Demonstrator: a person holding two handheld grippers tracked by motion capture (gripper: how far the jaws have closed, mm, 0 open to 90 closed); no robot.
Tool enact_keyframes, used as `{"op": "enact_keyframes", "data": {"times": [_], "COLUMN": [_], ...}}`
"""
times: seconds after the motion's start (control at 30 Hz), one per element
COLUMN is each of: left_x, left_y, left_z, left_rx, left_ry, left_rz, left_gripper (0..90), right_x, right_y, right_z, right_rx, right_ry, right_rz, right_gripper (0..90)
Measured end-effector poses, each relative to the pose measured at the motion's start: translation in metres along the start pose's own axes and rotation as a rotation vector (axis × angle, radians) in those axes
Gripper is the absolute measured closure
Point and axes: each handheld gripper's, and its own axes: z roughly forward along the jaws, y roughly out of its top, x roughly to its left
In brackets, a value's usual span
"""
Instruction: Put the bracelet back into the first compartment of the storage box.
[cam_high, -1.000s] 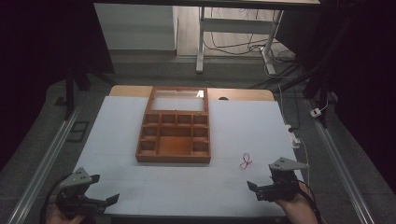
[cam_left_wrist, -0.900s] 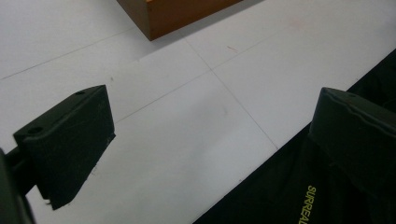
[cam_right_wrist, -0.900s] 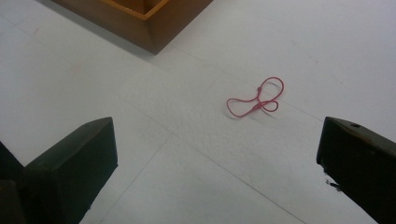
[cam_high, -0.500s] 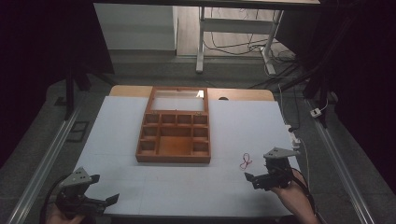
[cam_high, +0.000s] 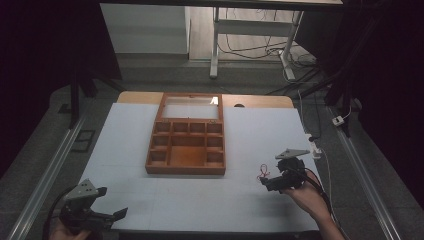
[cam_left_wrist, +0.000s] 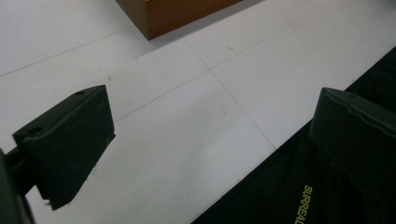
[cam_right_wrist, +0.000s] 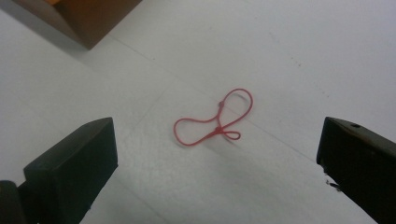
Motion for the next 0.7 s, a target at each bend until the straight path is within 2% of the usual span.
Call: {"op": "enact_keyframes", "data": {"times": [0.33,0.47,0.6,0.7], "left_x": [0.000,0.000,0.000,0.000], "left_y": [0.000,0.000,0.000,-0.001], "left_z": [0.000,0.000,0.000,0.000], "left_rx": [-0.002,-0.002,-0.001,-0.002], "left_ry": [0.001,0.001,0.003,0.004], "left_rz": [-0.002,-0.004,-0.004,-0.004], "left_gripper": [0.3,0.3,0.3,0.3], "right_x": [-0.009,-0.014,-0.017,-0.016], "right_y": [0.012,0.009,0.003,-0.001], "right_z": [0.015,0.023,0.031,0.034], "right_rx": [0.029,0.035,0.064,0.071], "right_ry": [-0.026,-0.030,-0.053,-0.047], "right_rz": [-0.012,0.014,-0.002,-0.004], "right_gripper": [0.0,0.0,0.0,0.0]}}
